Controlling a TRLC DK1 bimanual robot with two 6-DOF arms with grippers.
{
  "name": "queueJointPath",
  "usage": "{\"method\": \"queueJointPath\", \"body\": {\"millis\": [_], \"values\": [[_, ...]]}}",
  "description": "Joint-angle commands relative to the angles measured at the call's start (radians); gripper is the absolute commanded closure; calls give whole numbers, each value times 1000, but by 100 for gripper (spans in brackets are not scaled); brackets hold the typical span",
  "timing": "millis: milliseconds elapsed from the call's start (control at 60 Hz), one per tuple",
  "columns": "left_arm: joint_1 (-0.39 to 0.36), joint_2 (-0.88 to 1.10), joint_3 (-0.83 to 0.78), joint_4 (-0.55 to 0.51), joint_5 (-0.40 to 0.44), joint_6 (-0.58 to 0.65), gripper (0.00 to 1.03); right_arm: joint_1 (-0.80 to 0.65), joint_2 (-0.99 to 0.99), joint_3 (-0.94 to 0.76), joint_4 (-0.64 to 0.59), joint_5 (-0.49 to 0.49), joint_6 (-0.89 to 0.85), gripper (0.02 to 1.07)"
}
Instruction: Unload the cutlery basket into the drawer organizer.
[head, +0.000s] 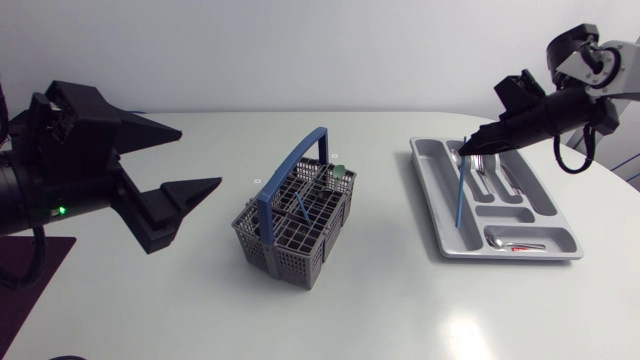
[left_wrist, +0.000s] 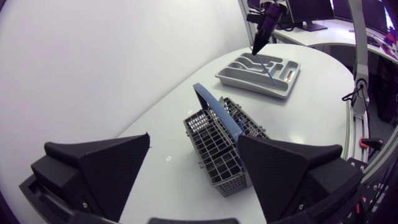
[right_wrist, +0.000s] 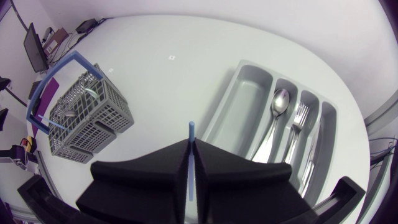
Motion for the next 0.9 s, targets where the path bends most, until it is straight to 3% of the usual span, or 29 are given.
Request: {"method": "queueJointPath", "body": {"millis": [0,567,633,717,767,883], "values": [[-4,-8,-37,-1,-2,2,5,-4,50,16,-17,19,39,101],[-9,-2,-46,12,-2,0,5,-1,400,205,-7,97,144,100],[-10,-2,-46,10,-2,0,5,3,413,215,7,106,156,83],[-9,-2,-46,9,-2,0,5,7,380,192,41,131,159,49],[-9,-2,-44,9,-2,0,5,12,323,159,76,140,159,35],[-3,-8,-49,9,-3,2,5,41,128,37,171,140,131,23]]}}
